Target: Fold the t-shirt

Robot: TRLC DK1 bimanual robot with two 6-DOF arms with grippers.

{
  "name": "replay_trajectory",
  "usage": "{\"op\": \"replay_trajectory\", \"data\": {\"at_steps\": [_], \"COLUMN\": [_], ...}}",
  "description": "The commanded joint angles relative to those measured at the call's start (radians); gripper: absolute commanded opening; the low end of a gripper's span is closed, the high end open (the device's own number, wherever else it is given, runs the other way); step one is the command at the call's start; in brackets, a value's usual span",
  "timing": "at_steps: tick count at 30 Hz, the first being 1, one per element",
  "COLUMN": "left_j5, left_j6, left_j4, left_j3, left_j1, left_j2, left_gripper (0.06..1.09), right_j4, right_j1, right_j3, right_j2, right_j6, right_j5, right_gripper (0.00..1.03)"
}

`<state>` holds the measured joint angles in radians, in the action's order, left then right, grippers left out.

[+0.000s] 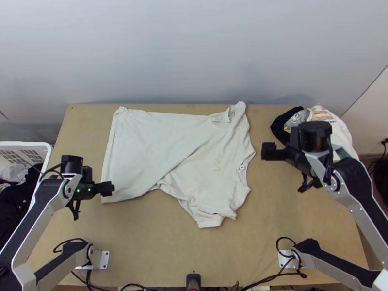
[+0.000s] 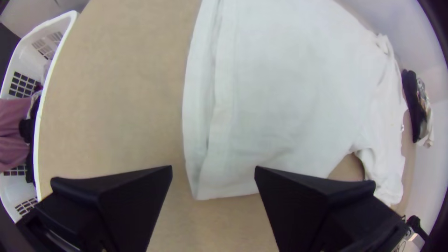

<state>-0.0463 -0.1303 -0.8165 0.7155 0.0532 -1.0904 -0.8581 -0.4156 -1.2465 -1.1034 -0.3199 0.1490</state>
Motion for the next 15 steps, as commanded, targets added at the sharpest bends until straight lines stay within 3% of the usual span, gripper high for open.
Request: {"op": "replay_trajectory", "data": {"at_steps": [1,3,6,12,15], "left_j5": [0.011,0.011,0.011,0.013,0.046], "left_j6": [-0.04,-0.046,-0.074,-0.095,-0.097], "left_j4": [0.04,0.043,0.062,0.129,0.158], "left_j3": [-0.047,-0.053,-0.067,-0.099,-0.1], "left_j1": [-0.003,-0.004,-0.029,-0.041,-0.041], "left_j2": [-0.066,-0.082,-0.1,-0.103,-0.088], "left_gripper": [0.83,0.82,0.71,0.41,0.18], "right_j4": [-0.025,-0.027,-0.029,-0.076,-0.136], "right_j1": [-0.005,-0.005,-0.003,-0.018,-0.058], "right_j3": [0.096,0.114,0.136,0.144,0.148], "right_j2": [0.073,0.08,0.091,0.099,0.099], "right_j6": [-0.001,-0.001,-0.001,-0.001,-0.018], "right_j5": [0.0,0.0,0.001,-0.005,-0.071], "right_gripper": [0.98,0.98,0.98,0.98,0.98]}}
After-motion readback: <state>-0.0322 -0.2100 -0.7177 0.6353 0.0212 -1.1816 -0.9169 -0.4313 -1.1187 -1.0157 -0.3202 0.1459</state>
